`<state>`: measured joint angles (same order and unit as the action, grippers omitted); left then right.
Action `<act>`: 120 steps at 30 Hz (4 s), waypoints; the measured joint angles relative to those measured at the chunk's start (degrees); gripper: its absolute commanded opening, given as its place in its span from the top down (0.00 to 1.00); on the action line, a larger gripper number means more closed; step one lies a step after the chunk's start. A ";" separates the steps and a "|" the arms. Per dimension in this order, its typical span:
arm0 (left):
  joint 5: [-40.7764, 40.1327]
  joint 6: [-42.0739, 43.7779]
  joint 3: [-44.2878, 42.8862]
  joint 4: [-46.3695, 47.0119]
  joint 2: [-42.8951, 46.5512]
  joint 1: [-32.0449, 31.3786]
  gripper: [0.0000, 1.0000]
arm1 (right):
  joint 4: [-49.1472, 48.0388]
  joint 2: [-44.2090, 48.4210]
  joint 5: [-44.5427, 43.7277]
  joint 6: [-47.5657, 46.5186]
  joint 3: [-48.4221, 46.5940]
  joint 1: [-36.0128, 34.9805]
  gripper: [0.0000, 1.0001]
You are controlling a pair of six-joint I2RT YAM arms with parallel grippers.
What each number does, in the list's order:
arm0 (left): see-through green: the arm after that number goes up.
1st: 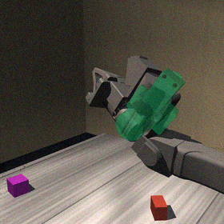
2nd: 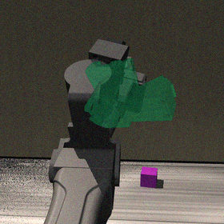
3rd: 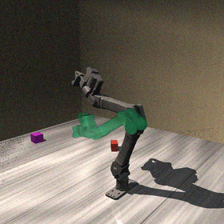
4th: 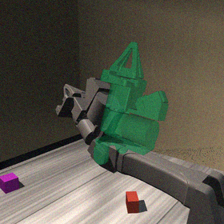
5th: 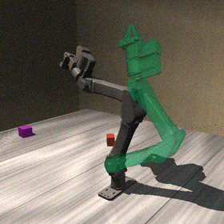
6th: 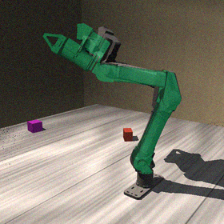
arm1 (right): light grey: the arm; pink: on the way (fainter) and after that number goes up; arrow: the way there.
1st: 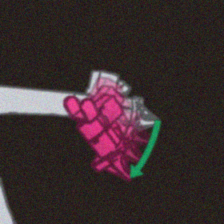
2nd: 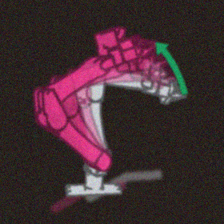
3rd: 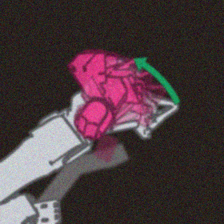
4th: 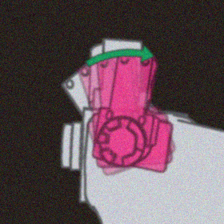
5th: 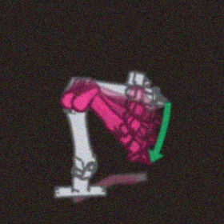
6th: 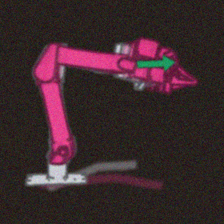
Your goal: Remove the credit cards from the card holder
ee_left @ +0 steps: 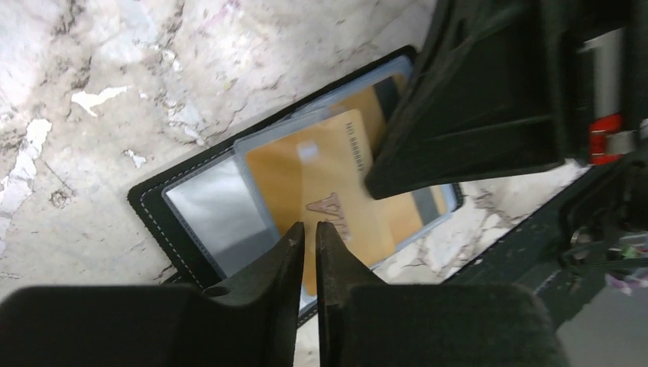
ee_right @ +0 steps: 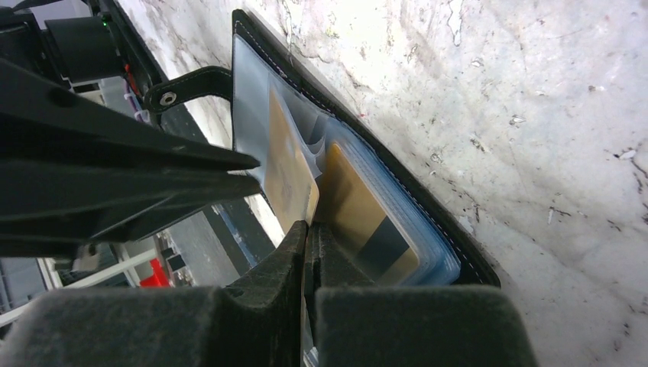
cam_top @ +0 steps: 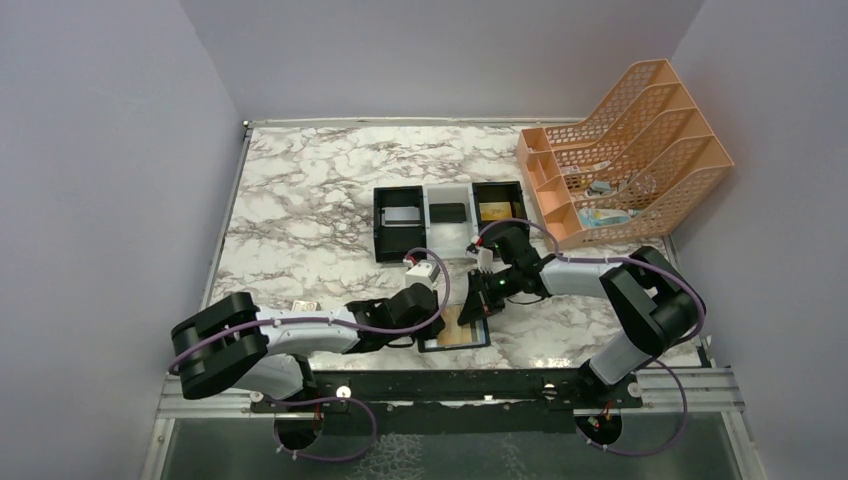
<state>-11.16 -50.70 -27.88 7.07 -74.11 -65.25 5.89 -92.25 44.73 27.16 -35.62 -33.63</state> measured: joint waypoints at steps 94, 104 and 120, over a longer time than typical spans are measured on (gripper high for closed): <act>-2.43 -3.58 1.38 -9.14 4.33 -0.50 0.88 | -8.81 16.68 -14.14 17.09 10.84 -2.69 0.96; -1.51 -2.21 1.60 -7.39 11.93 -0.50 0.70 | -9.33 16.48 -12.46 18.05 10.93 -2.69 0.97; -0.44 -2.32 -1.01 0.20 -5.62 -1.57 0.95 | -13.75 13.79 -11.91 21.22 12.33 -2.69 0.86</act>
<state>-11.60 -53.01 -28.88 7.27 -79.72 -66.83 -7.86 -78.46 32.82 48.38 -23.29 -36.32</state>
